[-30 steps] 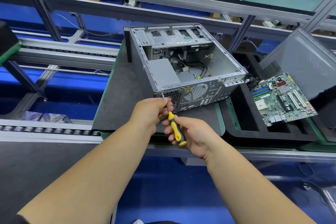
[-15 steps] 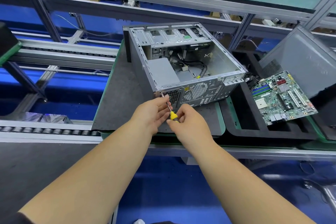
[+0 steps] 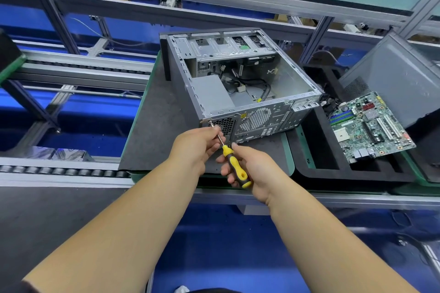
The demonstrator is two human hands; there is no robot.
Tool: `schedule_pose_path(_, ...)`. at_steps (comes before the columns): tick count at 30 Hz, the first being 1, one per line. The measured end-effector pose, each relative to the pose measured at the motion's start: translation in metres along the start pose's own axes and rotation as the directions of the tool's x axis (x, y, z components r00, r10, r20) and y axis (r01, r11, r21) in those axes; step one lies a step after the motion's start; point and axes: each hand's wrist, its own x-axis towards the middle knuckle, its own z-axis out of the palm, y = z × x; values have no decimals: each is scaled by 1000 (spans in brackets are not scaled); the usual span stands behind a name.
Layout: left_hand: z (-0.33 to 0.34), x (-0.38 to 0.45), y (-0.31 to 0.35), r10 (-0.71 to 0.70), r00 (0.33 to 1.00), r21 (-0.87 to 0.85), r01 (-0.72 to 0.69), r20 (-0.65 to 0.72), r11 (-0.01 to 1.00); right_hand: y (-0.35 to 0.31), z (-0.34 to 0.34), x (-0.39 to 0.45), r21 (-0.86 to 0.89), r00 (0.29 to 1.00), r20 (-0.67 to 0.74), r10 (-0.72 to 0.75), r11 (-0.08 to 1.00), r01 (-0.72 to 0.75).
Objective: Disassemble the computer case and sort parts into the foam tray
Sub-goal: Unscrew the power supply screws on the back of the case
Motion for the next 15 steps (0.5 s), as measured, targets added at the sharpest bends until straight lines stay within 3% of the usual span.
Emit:
schedule_pose_path(6,-2,-1,-1,32,999,-20,-31,23,999,-1,4,-2,91,1000,2,7,996,-7)
schedule_pose_path(15,-5,1,-1,-29,993,-184,50,117,982,8,9,0,-117,974,-105,-199,975,187)
